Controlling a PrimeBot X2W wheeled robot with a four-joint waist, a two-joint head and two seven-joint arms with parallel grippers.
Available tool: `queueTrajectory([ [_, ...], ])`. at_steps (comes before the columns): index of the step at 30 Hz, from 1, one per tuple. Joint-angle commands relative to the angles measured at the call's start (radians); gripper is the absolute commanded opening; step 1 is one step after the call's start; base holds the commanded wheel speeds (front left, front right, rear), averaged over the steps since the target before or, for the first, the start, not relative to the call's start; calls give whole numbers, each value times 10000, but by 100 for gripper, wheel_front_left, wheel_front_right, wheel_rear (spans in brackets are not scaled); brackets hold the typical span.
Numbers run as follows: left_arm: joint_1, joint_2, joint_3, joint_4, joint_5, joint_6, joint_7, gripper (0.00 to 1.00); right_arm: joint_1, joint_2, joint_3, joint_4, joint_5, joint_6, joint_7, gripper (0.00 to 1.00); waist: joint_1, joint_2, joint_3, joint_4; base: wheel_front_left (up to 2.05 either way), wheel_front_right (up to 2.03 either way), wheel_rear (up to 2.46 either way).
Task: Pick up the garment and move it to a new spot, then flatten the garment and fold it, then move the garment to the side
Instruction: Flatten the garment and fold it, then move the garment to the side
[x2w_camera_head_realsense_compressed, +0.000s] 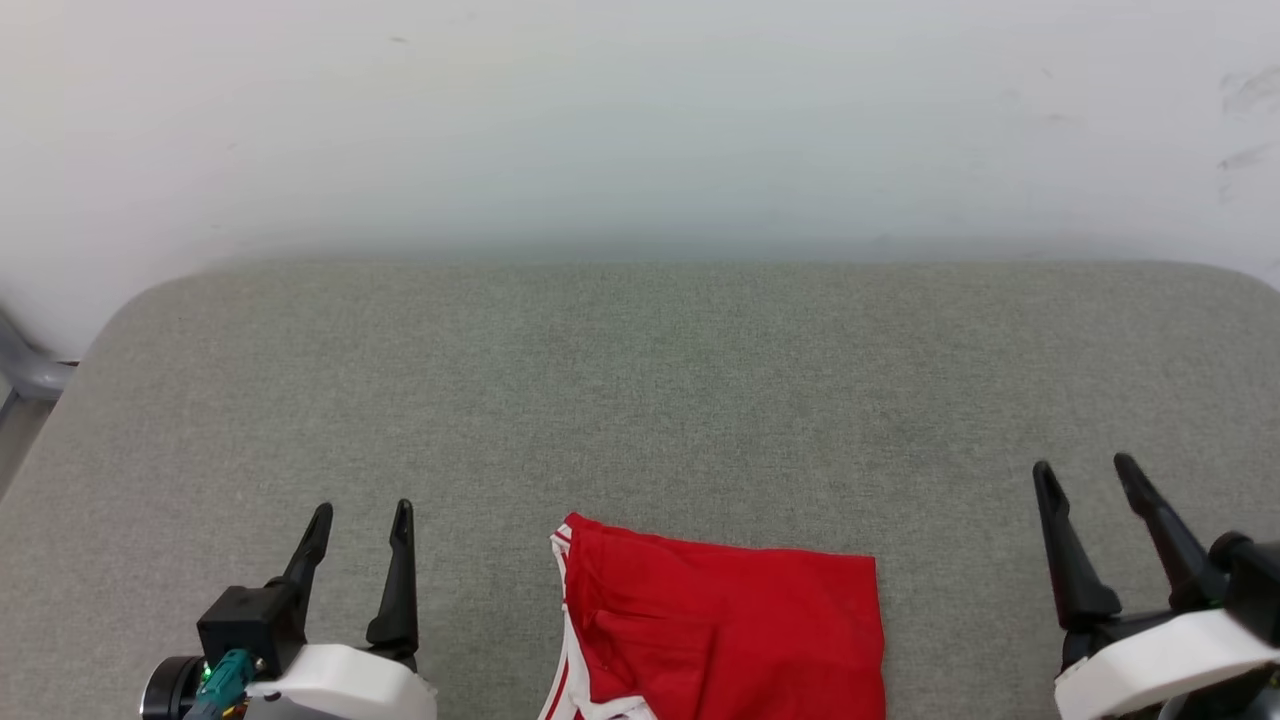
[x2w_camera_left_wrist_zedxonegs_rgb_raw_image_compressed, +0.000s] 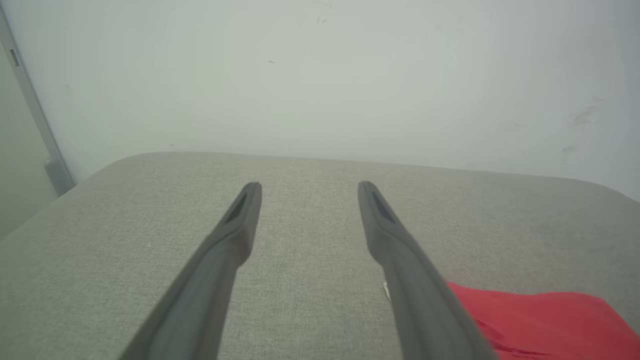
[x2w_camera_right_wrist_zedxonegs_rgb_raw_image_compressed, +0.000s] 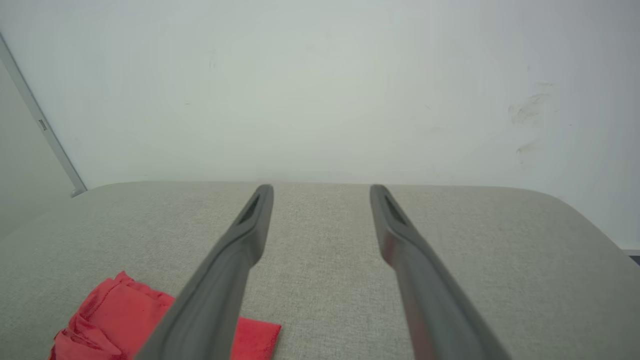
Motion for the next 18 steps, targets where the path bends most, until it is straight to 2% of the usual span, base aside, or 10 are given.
queueTrajectory([
  [1,149,2,33,51,37,-15,-41,100,225,98,43,8,-136,-5,-80,100,1,-1,-81,-24,0,0,0],
  [18,472,-232,301,209,290,-112,-83,100,754,434,49,31,-459,-5,-144,100,1,-1,-282,-81,0,0,0],
])
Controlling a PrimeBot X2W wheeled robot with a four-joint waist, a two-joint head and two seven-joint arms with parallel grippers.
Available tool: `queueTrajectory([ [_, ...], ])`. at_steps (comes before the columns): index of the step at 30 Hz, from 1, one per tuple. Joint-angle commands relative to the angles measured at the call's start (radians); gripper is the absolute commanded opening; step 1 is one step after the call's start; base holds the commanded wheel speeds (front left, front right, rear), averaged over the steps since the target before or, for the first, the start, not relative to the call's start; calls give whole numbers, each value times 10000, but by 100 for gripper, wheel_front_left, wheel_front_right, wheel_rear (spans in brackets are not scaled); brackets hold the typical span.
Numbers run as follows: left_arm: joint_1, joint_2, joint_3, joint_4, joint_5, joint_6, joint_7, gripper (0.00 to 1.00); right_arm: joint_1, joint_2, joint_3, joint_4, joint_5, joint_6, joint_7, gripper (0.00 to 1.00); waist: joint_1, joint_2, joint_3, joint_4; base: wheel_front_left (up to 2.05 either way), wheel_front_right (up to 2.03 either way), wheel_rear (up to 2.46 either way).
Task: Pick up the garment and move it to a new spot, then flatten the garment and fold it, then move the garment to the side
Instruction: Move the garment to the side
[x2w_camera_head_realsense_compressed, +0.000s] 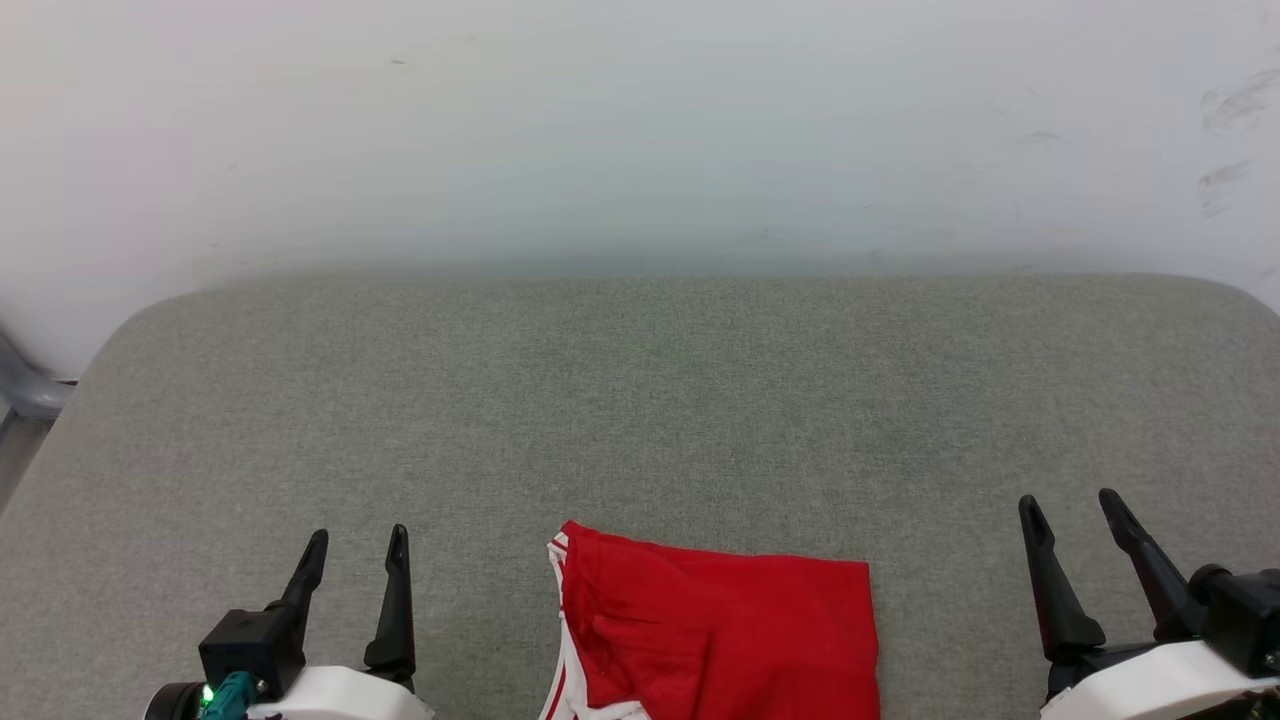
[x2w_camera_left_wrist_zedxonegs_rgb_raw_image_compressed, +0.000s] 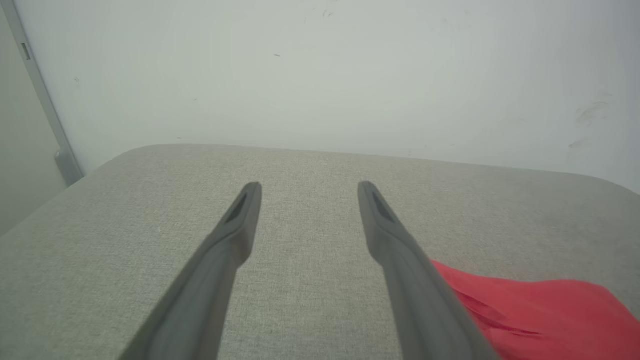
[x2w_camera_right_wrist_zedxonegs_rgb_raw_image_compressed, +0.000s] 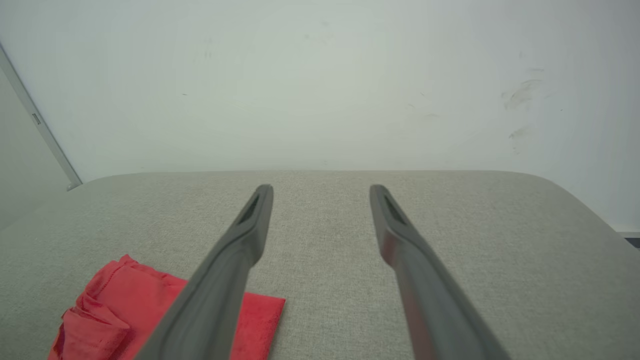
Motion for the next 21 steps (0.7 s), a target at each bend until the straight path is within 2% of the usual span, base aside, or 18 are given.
queueTrajectory([
  [1,38,-26,76,-15,72,-49,-68,100,136,56,-38,-81,-37,-5,39,100,1,0,29,6,0,0,0],
  [5,-31,-93,146,-36,167,-81,-69,100,112,60,-210,-147,-15,-5,176,100,1,0,77,51,0,0,0],
  [9,-180,-184,268,-119,286,-169,-70,100,141,-12,-799,-34,589,-5,622,100,1,0,186,192,0,0,0],
  [14,-394,-274,412,-220,444,-289,-69,100,180,-491,-1576,536,1994,-6,1920,100,1,0,475,448,0,0,0],
  [15,-447,-302,455,-245,474,-327,-68,100,169,-422,-1705,721,2421,-5,2225,100,1,0,543,500,0,0,0],
  [21,-735,-529,651,-430,661,-496,-61,100,23,-650,-1539,1258,3259,-5,3596,100,1,0,1157,811,0,0,0],
])
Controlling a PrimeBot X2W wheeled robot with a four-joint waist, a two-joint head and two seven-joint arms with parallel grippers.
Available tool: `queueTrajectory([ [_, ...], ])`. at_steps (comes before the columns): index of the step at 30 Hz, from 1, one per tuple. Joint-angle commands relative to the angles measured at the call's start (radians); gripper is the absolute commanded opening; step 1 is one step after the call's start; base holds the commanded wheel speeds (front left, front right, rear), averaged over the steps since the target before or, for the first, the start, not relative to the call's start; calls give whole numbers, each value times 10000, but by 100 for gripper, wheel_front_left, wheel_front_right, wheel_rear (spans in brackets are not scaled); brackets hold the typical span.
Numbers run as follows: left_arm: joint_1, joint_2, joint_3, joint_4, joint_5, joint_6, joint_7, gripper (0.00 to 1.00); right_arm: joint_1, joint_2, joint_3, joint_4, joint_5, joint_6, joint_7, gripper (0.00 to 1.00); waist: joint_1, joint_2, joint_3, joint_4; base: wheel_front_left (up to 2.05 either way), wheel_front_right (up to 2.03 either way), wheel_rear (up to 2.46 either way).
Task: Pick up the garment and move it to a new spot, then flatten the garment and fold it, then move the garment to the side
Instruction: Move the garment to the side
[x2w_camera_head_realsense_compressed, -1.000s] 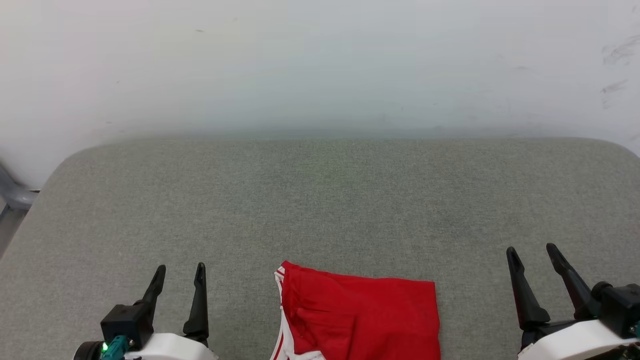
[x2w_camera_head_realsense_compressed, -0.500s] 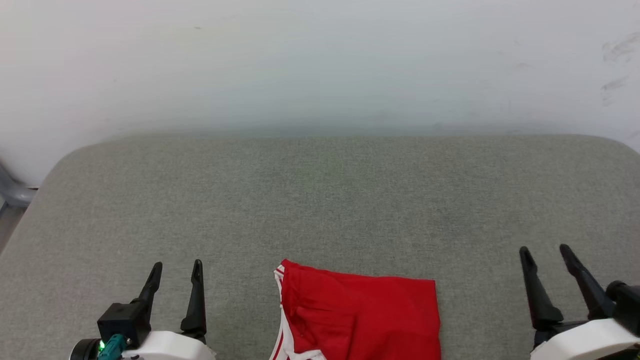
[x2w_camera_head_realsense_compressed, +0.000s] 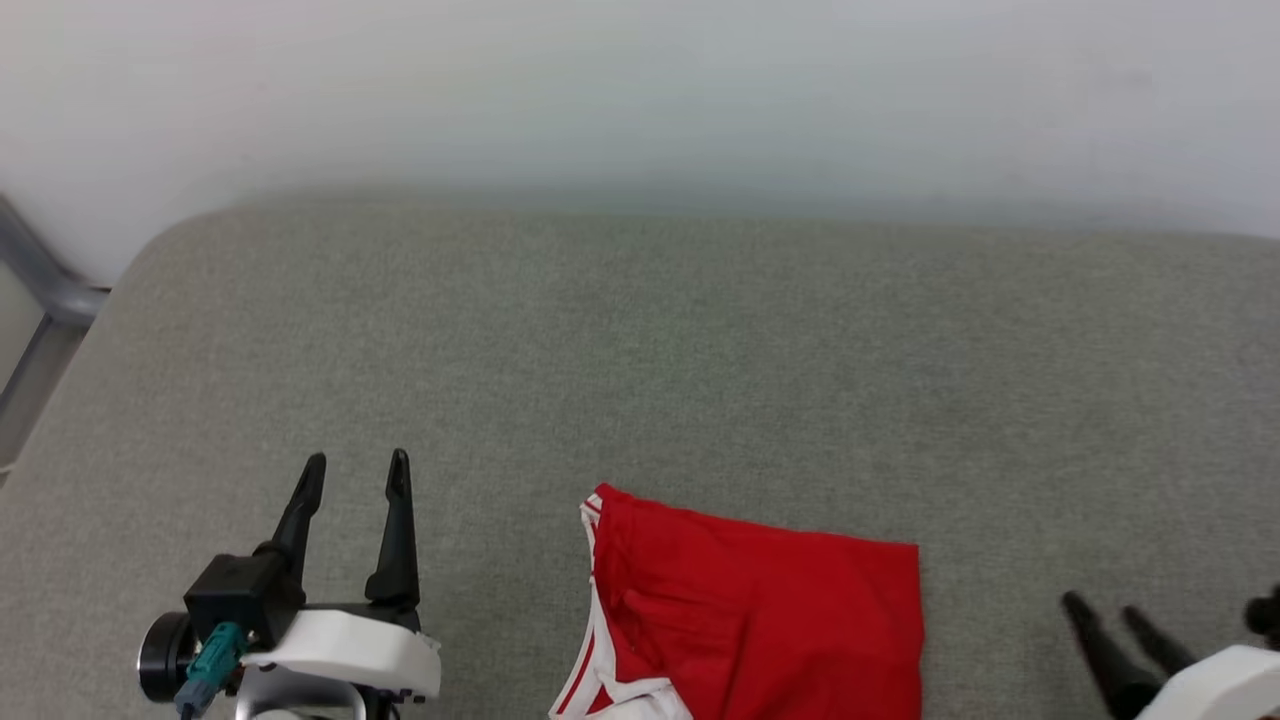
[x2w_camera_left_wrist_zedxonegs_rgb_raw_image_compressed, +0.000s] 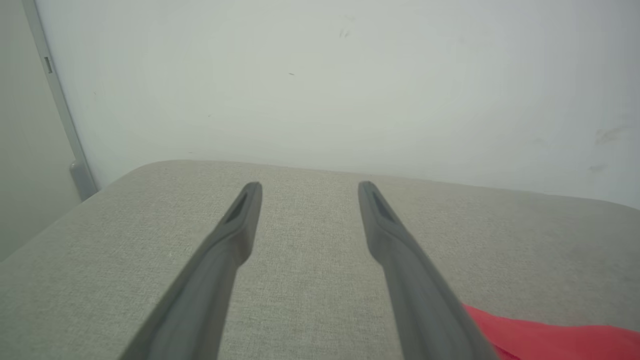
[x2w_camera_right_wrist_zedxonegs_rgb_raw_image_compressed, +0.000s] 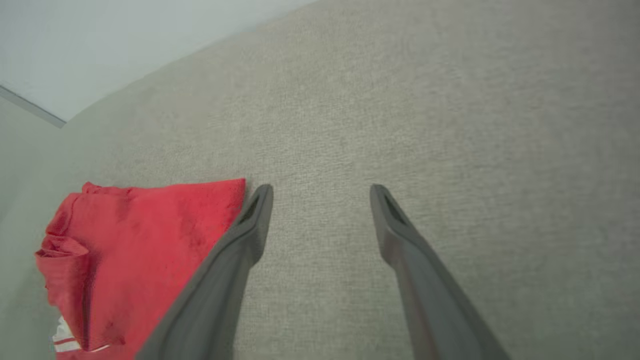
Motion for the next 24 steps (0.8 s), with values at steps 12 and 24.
queueTrajectory([
  [12,-765,-649,433,26,495,-567,-44,100,-544,117,1917,818,2119,-7,2365,100,0,0,1406,707,0,0,0],
  [24,-1002,-1053,883,255,894,-1040,-45,100,-1126,-154,3189,1667,2830,-11,2596,0,0,0,1716,773,0,0,0],
])
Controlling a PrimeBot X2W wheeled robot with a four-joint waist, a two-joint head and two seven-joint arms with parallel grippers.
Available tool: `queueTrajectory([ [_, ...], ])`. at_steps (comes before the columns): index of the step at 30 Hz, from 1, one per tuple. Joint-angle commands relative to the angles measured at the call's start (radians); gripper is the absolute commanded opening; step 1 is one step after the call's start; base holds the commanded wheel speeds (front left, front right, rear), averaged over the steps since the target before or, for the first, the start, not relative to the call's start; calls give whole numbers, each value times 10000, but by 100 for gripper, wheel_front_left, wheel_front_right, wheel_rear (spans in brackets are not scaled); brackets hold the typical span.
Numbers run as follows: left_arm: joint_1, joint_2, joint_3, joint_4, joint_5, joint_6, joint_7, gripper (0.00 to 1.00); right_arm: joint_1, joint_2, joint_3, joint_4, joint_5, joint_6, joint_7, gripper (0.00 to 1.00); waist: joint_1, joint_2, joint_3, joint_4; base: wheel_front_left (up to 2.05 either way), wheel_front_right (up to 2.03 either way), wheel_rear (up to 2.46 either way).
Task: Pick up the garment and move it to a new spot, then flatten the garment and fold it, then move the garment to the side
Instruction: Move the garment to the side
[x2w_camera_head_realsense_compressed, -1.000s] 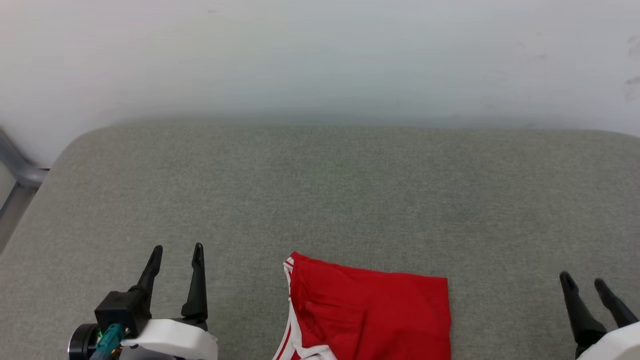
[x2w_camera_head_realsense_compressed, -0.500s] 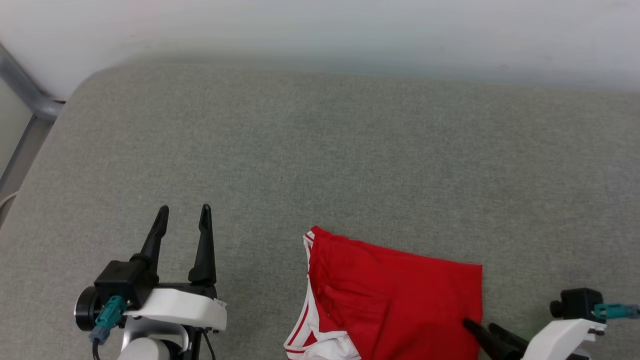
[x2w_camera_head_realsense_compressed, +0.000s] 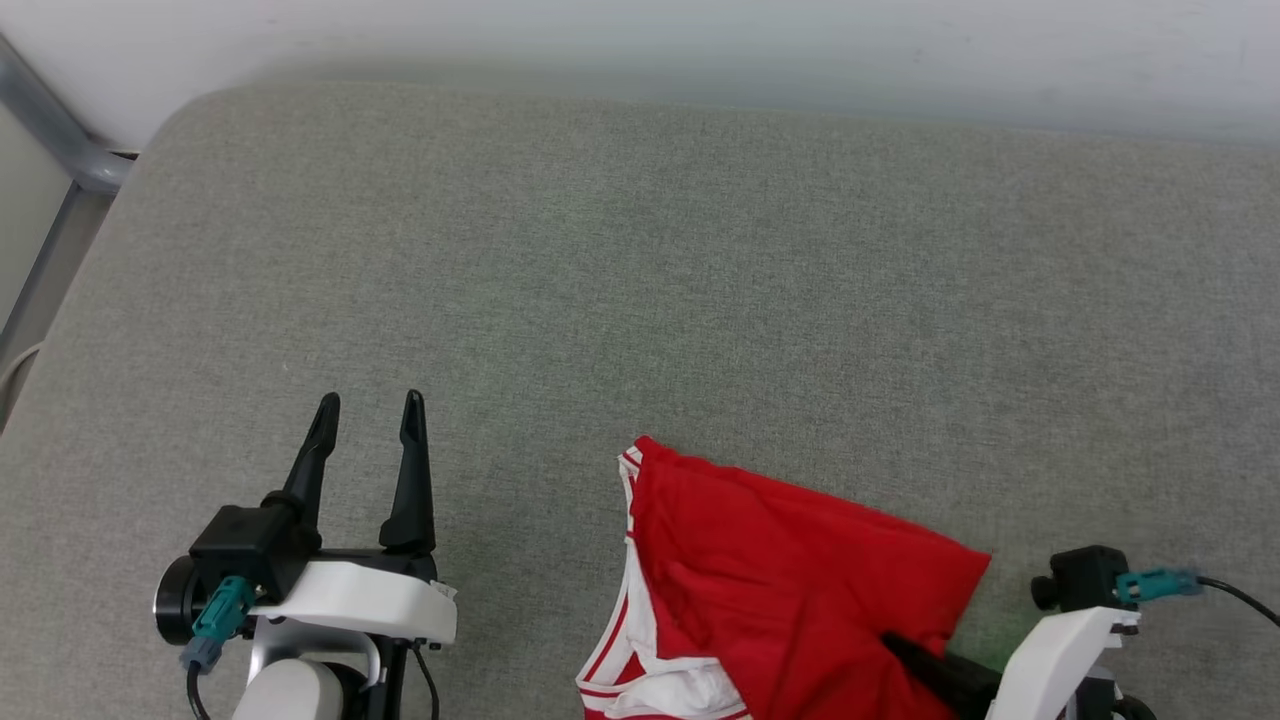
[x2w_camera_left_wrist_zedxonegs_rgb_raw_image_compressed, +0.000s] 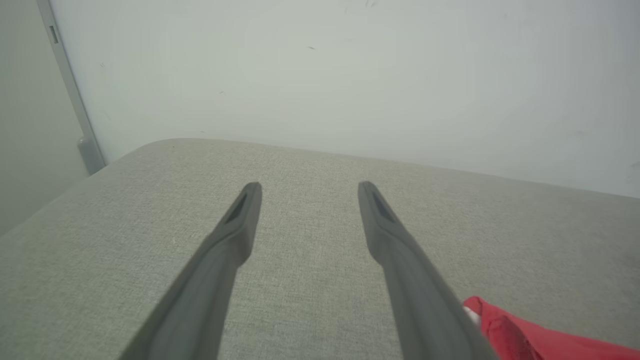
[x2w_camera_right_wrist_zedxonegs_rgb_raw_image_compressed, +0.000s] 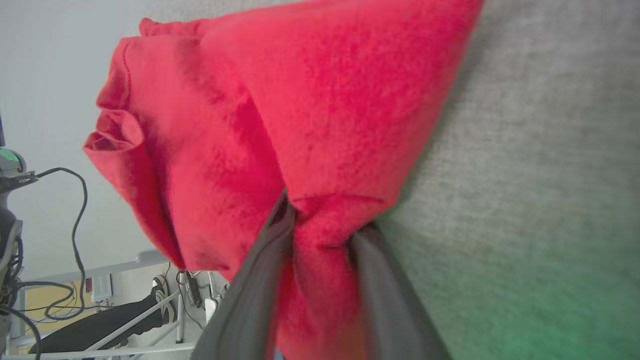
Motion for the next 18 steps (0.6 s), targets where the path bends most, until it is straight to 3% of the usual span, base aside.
queueTrajectory([
  [1,-151,-10,58,33,94,-52,-45,100,-34,-88,172,175,-97,-19,-45,0,-1,0,-18,-8,0,0,0],
  [9,226,-185,260,253,315,-233,-45,100,-323,-707,522,-180,-450,-17,-566,0,-1,0,-690,-320,0,0,0],
  [18,706,-277,425,25,461,-291,-36,100,-885,-1971,1052,-1326,-1322,-14,-157,0,-1,0,-1178,-1891,0,0,0],
])
